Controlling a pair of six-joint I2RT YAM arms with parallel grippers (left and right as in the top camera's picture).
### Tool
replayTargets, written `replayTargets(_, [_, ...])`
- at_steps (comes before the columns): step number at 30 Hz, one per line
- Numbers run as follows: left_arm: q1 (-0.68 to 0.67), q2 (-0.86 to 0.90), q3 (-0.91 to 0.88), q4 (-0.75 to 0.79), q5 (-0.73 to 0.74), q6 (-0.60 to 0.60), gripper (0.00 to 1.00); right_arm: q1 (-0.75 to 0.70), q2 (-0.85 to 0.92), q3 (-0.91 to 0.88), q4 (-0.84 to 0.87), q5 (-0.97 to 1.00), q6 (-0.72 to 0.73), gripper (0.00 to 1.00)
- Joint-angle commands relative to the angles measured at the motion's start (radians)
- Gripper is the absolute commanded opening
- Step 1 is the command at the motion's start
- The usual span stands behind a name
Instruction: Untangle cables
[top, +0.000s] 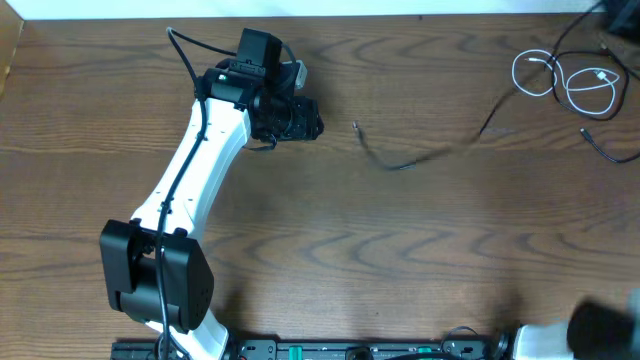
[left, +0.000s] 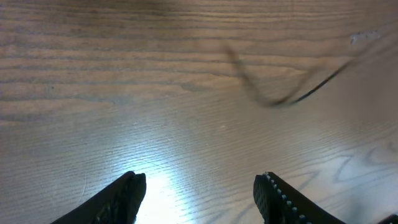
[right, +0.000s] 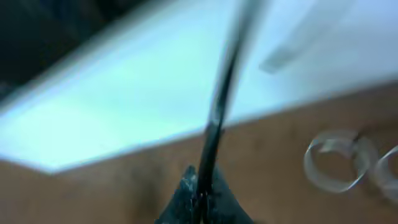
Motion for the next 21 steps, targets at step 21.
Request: replayTargets(21, [0.002,-0.027,-0.005,-0.002,-0.006,0.017,0.61,-0.507,0.116,-0.008,0.358,0.252,0.089,0.01])
